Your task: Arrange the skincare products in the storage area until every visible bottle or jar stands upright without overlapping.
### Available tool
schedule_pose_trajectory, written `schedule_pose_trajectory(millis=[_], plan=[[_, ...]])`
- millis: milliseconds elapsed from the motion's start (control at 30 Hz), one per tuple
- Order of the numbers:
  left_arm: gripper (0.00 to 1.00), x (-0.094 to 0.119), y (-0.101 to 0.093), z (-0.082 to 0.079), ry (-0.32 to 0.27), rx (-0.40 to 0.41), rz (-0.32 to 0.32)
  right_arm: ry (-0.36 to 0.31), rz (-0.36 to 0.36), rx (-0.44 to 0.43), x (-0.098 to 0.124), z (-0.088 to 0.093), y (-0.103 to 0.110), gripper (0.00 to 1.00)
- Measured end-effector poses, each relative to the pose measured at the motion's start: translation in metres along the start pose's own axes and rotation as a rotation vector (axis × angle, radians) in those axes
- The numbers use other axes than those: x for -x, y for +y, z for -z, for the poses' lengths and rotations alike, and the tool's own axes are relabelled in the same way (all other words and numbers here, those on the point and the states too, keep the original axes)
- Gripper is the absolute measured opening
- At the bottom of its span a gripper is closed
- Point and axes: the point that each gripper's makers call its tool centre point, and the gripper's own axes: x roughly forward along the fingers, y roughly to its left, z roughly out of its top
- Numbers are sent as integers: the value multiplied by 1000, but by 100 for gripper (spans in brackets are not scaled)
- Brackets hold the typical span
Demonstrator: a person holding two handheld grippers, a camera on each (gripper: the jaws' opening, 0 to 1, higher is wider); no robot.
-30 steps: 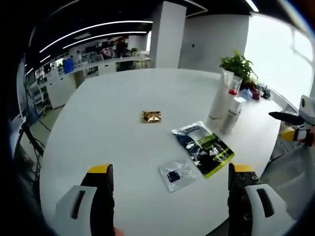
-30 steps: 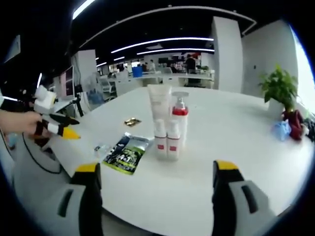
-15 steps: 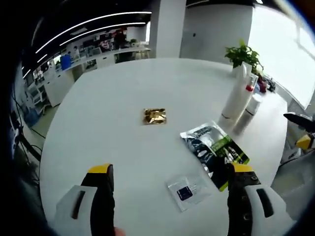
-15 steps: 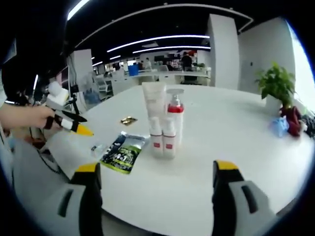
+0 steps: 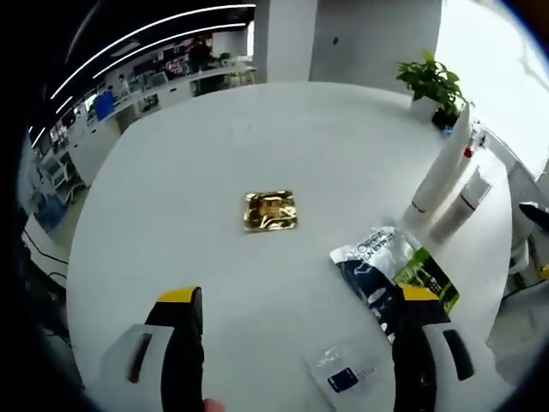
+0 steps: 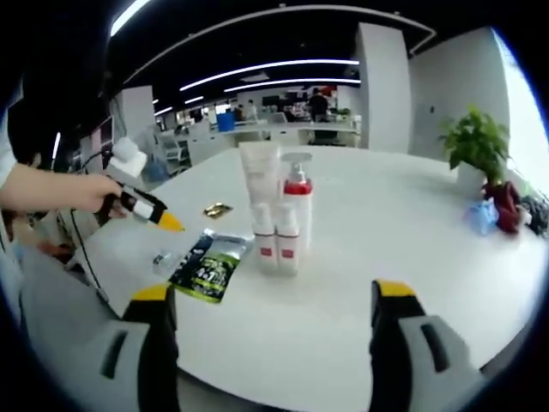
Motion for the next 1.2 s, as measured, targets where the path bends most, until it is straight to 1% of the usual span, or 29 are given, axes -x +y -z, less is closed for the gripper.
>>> schedule_pose_trajectory(millis=[67,333,433,600,767,900,967,1133,1200], plan=[[90,-8,1,-3,23,-15,-3,1,4,-5,0,0,-1,94],[88,-37,7,-16,83,-32,-10,4,17,-21,0,-1,-6,95],[87,-50,9,-19,108,-25,-15,5,24,-29,0,-1,-7,94],[84,-64,15,-24,138,-9,-34,7,31,-42,-1,0,-10,95],[78,-76,25,-33,139,6,-60,11,39,-51,-1,1,-11,95],[76,-82,29,-35,151,0,-72,14,40,-52,-1,1,-11,94],[75,-85,32,-37,154,10,-78,14,43,-56,-1,2,-11,94],[72,-91,33,-37,173,17,-87,13,50,-65,-1,2,-13,94],[72,-95,34,-41,169,18,-85,13,51,-66,-1,2,-13,94]])
